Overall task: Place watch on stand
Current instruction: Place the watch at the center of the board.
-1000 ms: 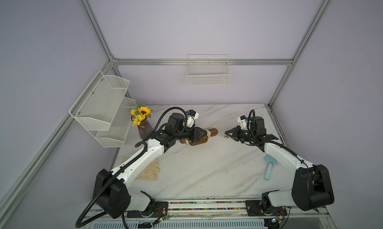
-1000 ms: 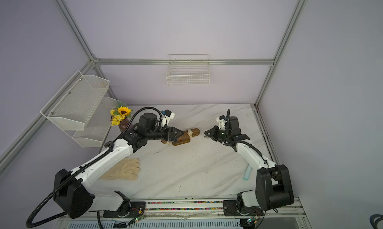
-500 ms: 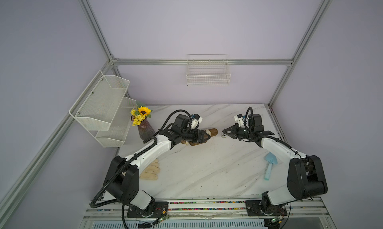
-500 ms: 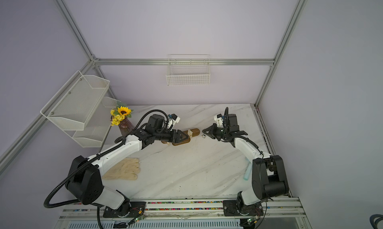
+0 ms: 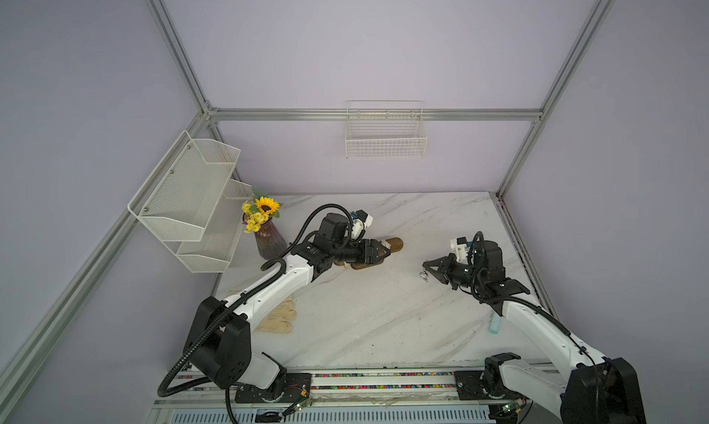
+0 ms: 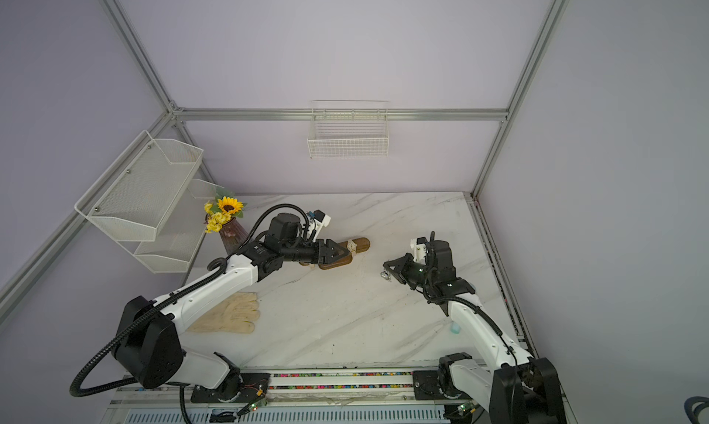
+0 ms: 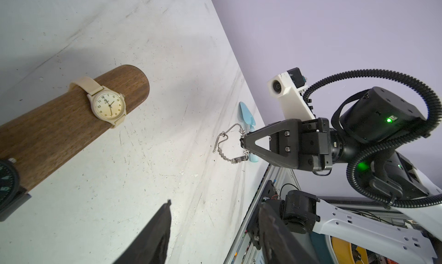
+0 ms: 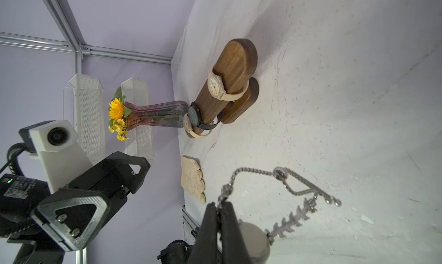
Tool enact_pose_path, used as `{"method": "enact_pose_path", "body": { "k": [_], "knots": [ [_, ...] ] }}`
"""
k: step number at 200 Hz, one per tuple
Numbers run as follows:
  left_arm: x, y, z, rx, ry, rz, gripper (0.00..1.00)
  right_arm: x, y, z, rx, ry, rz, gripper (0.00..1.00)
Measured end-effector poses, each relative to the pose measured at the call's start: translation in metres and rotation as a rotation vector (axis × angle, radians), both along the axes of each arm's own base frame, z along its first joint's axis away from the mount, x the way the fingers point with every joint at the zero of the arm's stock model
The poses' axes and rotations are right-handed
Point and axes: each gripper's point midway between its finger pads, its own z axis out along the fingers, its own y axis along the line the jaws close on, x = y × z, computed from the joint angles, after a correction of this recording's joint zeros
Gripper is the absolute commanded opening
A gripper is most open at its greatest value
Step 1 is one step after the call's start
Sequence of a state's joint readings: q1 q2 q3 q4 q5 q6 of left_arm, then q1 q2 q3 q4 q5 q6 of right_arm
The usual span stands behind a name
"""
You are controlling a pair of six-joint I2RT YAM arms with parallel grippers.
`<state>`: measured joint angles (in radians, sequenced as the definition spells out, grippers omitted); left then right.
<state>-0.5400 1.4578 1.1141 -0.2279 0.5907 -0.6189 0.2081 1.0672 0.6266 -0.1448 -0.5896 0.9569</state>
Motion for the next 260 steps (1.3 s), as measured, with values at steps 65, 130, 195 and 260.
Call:
{"method": "enact_pose_path", "body": {
  "k": [65, 130, 195, 260],
  "knots": [
    [0.000, -0.001, -0.001, -0.009, 0.017, 0.019, 0.58, -0.053, 0.061, -0.084, -0.130, 0.156, 0.129, 0.06],
    [-0.005, 0.005, 0.011, -0.019, -0.012, 0.034, 0.58, -0.061, 0.051, -0.120, -0.215, 0.155, 0.075, 0.16],
    [-0.004, 0.005, 0.010, -0.016, -0.011, 0.037, 0.57, -0.064, 0.037, -0.115, -0.252, 0.104, 0.044, 0.34],
    [-0.033, -0.016, -0.048, 0.132, 0.091, -0.051, 0.38, -0.078, 0.012, -0.110, -0.340, 0.127, -0.006, 0.06]
  ]
}}
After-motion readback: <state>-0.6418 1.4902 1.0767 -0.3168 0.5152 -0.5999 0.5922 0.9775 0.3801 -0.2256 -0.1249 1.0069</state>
